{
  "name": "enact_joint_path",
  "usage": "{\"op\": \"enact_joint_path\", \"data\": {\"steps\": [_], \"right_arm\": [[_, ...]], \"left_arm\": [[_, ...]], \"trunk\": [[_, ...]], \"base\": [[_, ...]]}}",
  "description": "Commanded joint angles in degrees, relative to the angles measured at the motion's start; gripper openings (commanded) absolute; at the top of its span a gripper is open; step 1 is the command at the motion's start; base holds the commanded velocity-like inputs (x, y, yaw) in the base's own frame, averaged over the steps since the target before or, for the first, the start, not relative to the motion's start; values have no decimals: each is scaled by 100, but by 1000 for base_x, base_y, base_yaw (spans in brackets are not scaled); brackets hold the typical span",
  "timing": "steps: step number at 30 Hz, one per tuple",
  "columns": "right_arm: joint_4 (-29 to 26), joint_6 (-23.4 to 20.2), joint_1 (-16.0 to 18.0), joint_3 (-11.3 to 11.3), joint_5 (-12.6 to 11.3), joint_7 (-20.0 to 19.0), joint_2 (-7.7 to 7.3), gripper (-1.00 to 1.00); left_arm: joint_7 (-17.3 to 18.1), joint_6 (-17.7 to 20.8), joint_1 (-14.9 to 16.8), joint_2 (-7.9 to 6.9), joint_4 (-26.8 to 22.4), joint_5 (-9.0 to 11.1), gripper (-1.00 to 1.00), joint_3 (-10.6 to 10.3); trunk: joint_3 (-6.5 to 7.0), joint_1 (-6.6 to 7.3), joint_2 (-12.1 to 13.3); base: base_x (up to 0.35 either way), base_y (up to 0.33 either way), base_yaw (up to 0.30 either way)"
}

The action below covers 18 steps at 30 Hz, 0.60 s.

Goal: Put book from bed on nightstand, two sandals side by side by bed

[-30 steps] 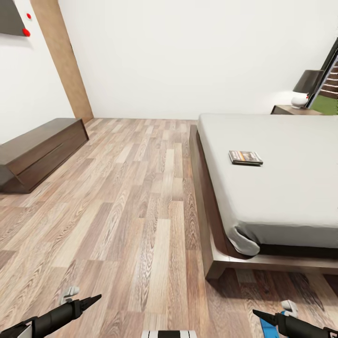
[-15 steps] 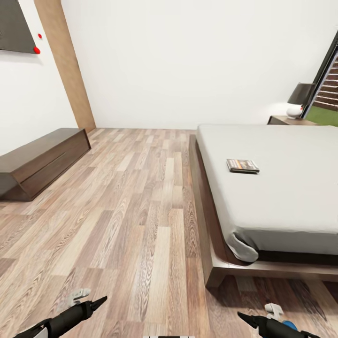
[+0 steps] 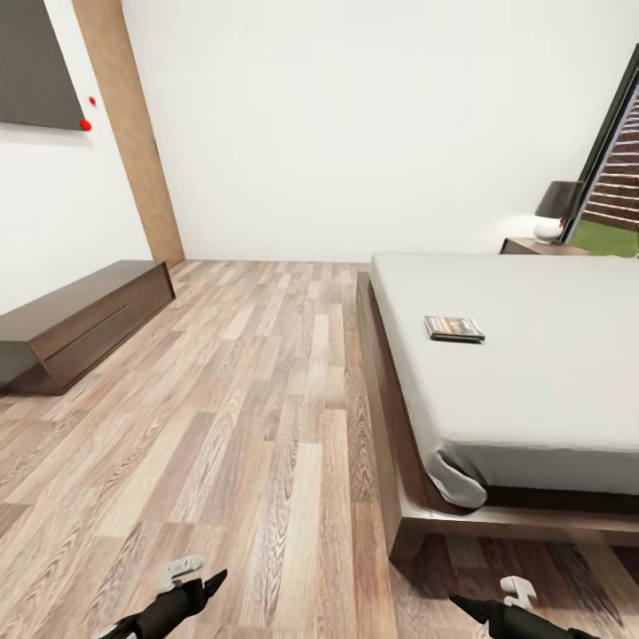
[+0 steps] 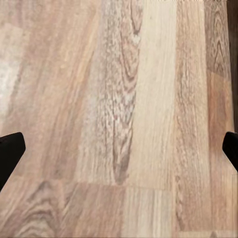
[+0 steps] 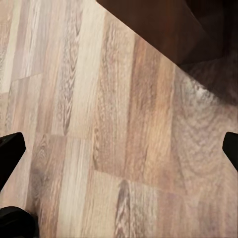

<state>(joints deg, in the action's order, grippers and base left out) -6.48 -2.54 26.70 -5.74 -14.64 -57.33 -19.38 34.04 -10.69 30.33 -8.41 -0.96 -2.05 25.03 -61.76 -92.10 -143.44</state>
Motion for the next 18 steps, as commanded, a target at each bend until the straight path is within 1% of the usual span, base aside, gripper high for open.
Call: {"op": "enact_joint_path", "data": {"steps": [1,5,16,18], "right_arm": [[12,-27,2,-43,24,-24,2,100],[26,-27,2,-42,25,-24,4,100],[28,-27,2,-42,24,-24,4,100],[28,-27,2,-42,25,-24,4,100]], "left_arm": [[-6,-31,-3,38,8,-22,100,20],[-29,-41,-59,98,8,-25,100,20],[-46,-97,-114,125,8,-28,100,20],[-46,-98,-115,127,8,-30,100,20]], "trunk": [[18,4,0],[107,14,5],[350,42,20],[386,86,100]], "base": [[0,0,0],[0,0,0],[0,0,0],[0,0,0]]}}
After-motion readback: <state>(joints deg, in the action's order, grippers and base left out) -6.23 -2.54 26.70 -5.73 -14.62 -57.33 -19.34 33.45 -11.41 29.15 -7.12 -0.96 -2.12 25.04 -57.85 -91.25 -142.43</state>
